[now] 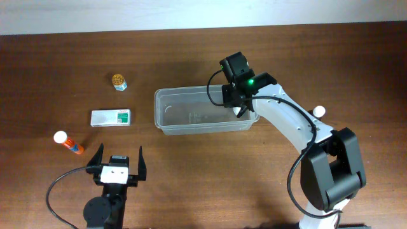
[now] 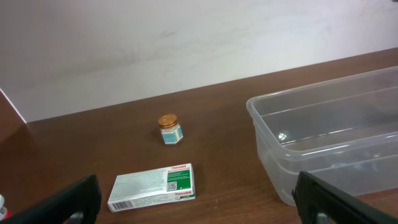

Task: Pack container
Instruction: 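Carry the spray bottle left and lower it into the container, then release the spray bottle and move the right gripper to the brown bottle, then grasp the dark brown bottle with the right gripper and lift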

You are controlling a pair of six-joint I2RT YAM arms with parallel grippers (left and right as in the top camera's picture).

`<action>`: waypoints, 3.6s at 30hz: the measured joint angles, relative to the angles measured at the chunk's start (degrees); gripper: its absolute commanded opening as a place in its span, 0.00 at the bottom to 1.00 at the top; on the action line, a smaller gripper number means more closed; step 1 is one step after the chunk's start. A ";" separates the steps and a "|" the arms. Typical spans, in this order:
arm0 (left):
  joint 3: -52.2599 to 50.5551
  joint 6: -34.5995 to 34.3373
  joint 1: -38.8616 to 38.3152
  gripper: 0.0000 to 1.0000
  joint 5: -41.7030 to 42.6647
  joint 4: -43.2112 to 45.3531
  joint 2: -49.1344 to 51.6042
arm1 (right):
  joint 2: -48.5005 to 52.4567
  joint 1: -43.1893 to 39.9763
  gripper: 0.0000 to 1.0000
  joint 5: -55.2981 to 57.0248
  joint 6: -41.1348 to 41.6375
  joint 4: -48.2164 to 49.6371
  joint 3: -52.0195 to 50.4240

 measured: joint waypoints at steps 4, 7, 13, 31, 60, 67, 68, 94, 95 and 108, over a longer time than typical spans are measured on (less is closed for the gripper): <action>0.00 -0.02 0.00 0.99 0.00 0.00 0.00 | 0.00 0.00 0.49 0.59 0.00 0.07 -0.02; 0.00 -0.02 0.00 0.99 0.00 0.00 0.00 | 0.00 0.00 0.49 0.63 -0.02 -0.07 -0.04; 0.00 -0.02 0.00 0.99 0.00 0.00 0.00 | 0.00 0.00 0.49 0.66 -0.11 -0.33 -0.04; 0.00 -0.02 0.00 0.99 0.00 0.00 0.00 | -13.68 -3.98 0.70 1.25 -3.96 -26.12 18.86; 0.00 0.00 0.00 1.00 0.00 0.00 0.00 | -13.25 -35.34 0.73 -11.74 -20.28 -19.98 -2.03; 0.00 -0.02 0.00 0.99 0.00 0.00 0.00 | -13.18 -35.34 0.73 -11.93 -21.33 -12.79 -7.78; 0.00 -0.02 0.00 0.99 0.00 0.00 0.00 | -13.18 -35.34 0.73 -11.96 -21.31 -12.35 -8.24; 0.00 -0.02 0.00 0.99 0.00 0.00 0.00 | -9.70 -38.16 0.11 -13.49 -21.55 -8.11 -12.07; 0.00 -0.02 0.00 0.99 0.00 0.00 0.00 | -9.70 -38.16 0.09 -13.77 -21.59 -7.96 -12.07; 0.00 -0.02 0.00 0.99 0.00 0.02 0.00 | -9.25 -38.16 0.05 -19.50 -21.51 -15.96 -8.24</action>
